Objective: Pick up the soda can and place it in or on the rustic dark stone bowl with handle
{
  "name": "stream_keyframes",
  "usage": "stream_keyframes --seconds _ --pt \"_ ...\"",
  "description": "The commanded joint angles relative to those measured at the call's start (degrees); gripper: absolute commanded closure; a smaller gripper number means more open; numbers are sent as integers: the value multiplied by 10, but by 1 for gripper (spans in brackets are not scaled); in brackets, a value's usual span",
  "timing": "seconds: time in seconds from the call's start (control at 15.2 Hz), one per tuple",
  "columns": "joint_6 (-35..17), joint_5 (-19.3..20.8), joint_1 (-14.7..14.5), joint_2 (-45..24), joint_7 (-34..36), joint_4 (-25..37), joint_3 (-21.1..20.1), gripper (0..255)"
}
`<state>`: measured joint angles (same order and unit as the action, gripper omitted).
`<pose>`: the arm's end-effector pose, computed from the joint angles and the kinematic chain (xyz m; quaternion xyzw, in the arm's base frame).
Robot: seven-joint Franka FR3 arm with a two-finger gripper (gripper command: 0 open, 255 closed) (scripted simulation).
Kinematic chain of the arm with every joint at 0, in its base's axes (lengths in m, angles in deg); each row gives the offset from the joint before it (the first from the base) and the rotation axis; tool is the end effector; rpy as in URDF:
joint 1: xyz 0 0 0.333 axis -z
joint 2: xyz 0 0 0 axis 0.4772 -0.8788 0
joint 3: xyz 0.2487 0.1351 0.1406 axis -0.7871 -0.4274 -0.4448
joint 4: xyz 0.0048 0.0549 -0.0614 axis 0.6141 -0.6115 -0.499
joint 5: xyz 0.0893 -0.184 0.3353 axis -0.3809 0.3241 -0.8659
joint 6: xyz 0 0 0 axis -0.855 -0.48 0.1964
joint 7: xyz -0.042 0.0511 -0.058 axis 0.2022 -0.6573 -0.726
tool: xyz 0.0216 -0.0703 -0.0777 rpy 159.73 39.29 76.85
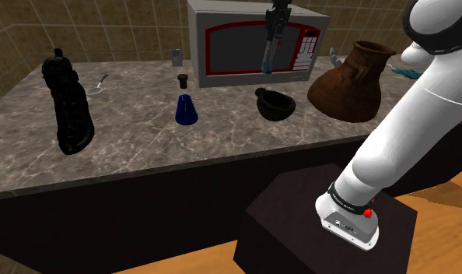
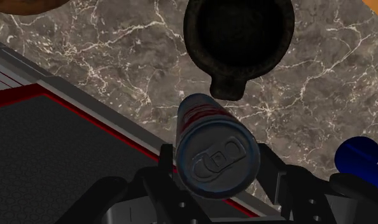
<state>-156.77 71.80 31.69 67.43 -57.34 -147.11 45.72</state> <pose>0.5082 -0.1430 0.6527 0.9997 0.0237 0.0001 0.0023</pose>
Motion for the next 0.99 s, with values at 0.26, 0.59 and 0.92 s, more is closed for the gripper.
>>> stream_keyframes --seconds 0.26,0.59,0.92 --pt "24 19 -13 125 40 -99 -26 255" --pt "27 22 -15 187 59 -159 -41 255" --pt "-11 24 -15 201 60 -210 -40 255"
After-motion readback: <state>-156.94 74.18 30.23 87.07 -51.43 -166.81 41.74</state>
